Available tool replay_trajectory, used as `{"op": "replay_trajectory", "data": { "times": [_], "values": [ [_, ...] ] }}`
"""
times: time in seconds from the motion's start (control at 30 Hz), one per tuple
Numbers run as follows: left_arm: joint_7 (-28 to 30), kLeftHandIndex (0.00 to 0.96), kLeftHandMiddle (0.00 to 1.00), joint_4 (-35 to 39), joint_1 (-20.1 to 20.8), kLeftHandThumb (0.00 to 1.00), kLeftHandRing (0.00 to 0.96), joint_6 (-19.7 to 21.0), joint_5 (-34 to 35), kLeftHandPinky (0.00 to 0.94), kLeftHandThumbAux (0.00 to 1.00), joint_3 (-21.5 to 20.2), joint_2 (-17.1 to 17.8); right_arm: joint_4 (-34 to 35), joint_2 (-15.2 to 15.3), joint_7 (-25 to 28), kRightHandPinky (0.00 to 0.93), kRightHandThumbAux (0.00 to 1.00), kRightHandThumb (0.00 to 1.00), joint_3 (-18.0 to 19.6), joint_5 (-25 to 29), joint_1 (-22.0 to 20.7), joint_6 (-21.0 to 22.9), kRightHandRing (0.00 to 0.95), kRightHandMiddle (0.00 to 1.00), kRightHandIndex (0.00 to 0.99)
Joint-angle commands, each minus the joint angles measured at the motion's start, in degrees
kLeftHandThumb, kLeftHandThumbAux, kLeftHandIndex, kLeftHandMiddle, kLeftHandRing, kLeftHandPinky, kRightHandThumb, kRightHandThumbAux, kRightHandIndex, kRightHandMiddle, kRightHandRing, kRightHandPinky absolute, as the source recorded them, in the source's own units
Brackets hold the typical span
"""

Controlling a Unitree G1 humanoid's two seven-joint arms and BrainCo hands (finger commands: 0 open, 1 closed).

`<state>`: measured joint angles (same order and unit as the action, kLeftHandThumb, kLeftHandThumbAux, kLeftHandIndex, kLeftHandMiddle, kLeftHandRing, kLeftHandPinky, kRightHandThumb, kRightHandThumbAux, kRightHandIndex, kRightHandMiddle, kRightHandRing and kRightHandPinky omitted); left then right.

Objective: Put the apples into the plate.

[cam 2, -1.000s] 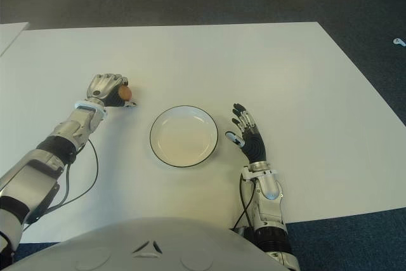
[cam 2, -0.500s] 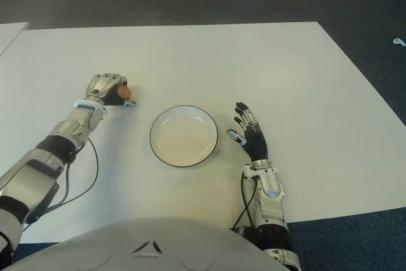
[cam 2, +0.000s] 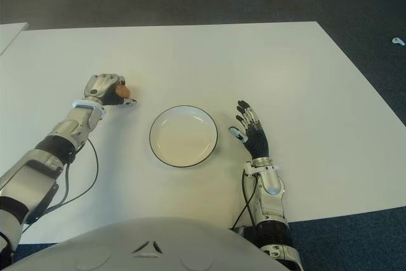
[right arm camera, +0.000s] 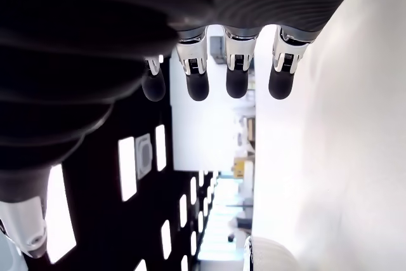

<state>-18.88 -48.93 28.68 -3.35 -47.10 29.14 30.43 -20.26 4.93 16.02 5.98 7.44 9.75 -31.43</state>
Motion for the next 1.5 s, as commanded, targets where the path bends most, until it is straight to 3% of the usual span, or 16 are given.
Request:
{"op": "replay_trajectory", "data": {
  "times": [0.03,0.3,0.77,1.17,1.5],
  "values": [
    [3.99,0.395,0.527,2.95,-3.58,0.851,0.820,0.19,0.83,0.805,0.670,0.17,0.28,-8.98,-1.05,0.07,0.000,0.566,0.108,0.38,0.89,3.99,3.60,0.000,0.000,0.000],
    [8.82,0.395,0.527,17.58,-5.38,0.851,0.818,4.11,0.30,0.804,0.670,-2.77,2.71,-10.20,-0.81,0.30,0.000,0.570,0.103,0.41,0.63,3.41,2.38,0.000,0.000,0.000],
    [15.77,0.396,0.527,41.23,-9.01,0.850,0.812,10.45,-2.04,0.798,0.670,-6.16,2.42,-13.38,0.28,1.57,0.000,0.622,0.091,0.51,0.40,2.09,0.56,0.000,0.000,0.000],
    [20.86,0.400,0.532,50.98,-9.47,0.853,0.823,11.40,-6.65,0.810,0.667,-3.13,-0.44,-14.15,0.15,1.45,0.000,0.641,0.082,0.35,0.47,1.68,0.15,0.000,0.000,0.000],
    [20.81,0.404,0.534,54.47,-10.67,0.855,0.823,10.46,-9.38,0.796,0.666,-1.79,-3.31,-13.84,-0.06,0.81,0.000,0.643,0.087,0.11,0.41,1.89,1.00,0.000,0.000,0.000]
  ]
}}
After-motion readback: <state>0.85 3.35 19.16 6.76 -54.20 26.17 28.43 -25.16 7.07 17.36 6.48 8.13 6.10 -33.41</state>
